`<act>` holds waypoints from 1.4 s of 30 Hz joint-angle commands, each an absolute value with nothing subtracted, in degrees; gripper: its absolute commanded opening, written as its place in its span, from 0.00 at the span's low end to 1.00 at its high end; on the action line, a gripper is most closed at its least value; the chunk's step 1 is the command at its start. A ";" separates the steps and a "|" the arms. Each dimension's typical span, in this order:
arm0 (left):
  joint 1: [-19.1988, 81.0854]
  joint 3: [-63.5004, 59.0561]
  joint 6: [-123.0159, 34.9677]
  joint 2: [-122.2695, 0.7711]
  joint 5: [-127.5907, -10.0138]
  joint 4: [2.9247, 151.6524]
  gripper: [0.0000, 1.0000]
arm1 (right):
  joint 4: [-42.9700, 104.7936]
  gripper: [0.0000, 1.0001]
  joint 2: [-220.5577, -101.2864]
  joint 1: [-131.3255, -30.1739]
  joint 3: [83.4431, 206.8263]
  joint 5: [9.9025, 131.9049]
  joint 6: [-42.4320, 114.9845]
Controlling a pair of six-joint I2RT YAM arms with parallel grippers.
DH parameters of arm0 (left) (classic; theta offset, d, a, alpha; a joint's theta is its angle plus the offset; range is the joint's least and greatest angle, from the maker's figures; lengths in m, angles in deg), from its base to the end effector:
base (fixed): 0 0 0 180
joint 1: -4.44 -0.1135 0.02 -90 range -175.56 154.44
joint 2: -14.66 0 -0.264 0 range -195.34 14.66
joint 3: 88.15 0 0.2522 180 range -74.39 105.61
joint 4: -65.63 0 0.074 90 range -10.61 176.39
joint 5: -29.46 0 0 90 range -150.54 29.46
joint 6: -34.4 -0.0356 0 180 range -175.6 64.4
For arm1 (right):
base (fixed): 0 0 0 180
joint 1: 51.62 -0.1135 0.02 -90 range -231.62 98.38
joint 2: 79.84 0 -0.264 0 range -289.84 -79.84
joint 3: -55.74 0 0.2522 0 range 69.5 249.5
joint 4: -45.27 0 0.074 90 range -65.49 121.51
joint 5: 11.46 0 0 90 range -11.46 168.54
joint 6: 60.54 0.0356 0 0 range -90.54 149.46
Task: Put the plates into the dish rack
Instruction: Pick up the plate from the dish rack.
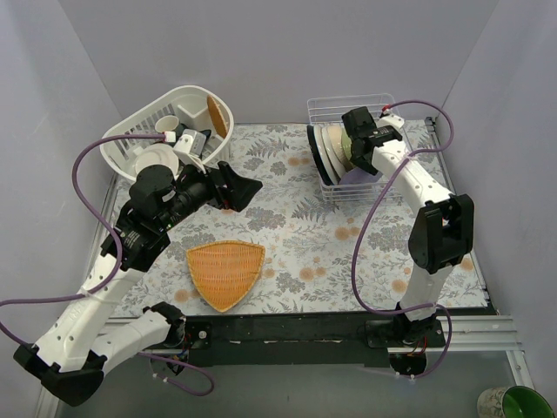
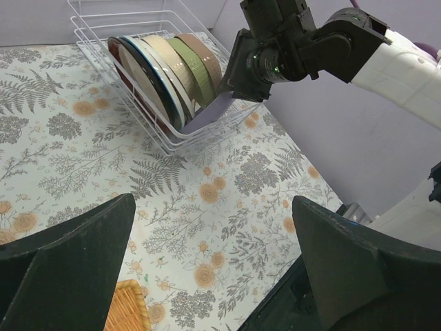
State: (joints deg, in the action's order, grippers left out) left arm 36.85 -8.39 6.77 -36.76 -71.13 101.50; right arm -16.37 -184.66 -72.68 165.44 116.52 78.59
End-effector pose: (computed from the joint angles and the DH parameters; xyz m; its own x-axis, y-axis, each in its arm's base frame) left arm 0.1530 -0.1049 0.4253 -0.6543 -0.6161 -0.4384 0.2176 0.4018 -0.8895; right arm 0.3763 0.1214 0.3048 -0.4869 0.4512 -0.7479 0.6109 0.7879 0.0777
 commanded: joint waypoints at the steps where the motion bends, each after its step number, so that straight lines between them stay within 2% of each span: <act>1: 36.61 -8.91 5.92 -35.44 -70.56 101.72 0.98 | -15.69 0.41 -182.68 -72.54 164.51 117.30 78.77; 14: 36.61 -8.74 5.48 -35.26 -70.56 101.72 0.98 | -15.52 0.13 -182.76 -72.01 164.60 116.95 77.45; 21: 36.61 -8.65 5.39 -35.44 -70.56 101.80 0.98 | -15.87 0.09 -182.32 -71.84 164.51 116.86 76.92; 25: 36.61 -8.82 5.39 -35.70 -70.82 101.45 0.98 | -15.87 0.19 -179.78 -71.84 164.42 116.95 75.70; 29: 36.61 -9.26 5.57 -35.88 -71.26 100.93 0.98 | -13.85 0.36 -176.88 -71.92 163.28 114.15 71.92; 42: 36.61 -10.85 7.24 -36.14 -72.41 98.64 0.98 | -9.54 0.47 -170.02 -72.98 158.27 102.99 63.83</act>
State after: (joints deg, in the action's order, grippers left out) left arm 36.87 -10.30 6.90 -36.67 -71.55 100.30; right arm -12.61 -171.94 -72.35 159.69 108.06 67.37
